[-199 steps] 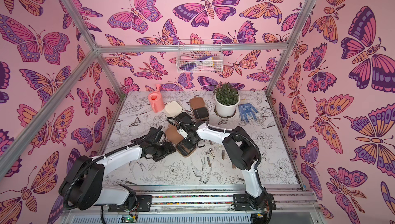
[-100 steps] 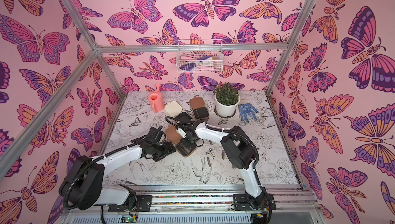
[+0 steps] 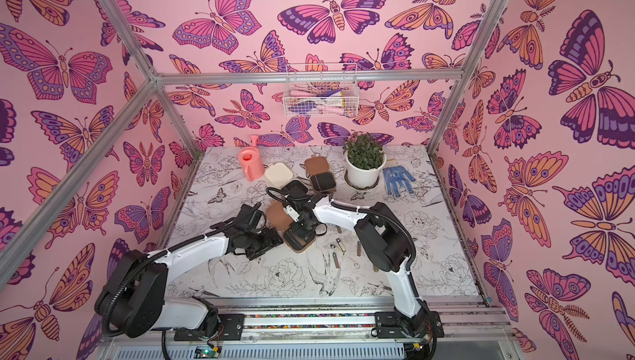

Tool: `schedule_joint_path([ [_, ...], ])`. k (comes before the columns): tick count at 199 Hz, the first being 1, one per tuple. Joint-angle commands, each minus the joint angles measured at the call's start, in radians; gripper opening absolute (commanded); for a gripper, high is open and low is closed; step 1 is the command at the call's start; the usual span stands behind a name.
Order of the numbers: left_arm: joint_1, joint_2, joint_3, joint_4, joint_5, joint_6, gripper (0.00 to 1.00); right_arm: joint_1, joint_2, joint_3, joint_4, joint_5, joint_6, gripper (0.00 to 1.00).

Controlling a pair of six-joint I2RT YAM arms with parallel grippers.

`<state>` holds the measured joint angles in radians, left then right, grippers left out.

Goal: Organize nail clipper sets
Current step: Place the nail clipper in the storage box.

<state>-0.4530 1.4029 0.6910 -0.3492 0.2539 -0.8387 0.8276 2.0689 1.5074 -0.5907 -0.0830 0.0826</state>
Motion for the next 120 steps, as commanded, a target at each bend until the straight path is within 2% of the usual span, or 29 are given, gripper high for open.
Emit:
schedule_joint_path([
  [1, -0.006, 0.008, -0.003, -0.030, -0.008, 0.009, 0.84, 0.008, 0.038, 0.007, -0.015, 0.038, 0.027, 0.03],
  [120, -0.007, 0.011, -0.008, -0.029, -0.013, 0.009, 0.84, 0.027, 0.074, 0.013, 0.004, 0.084, 0.119, 0.03],
])
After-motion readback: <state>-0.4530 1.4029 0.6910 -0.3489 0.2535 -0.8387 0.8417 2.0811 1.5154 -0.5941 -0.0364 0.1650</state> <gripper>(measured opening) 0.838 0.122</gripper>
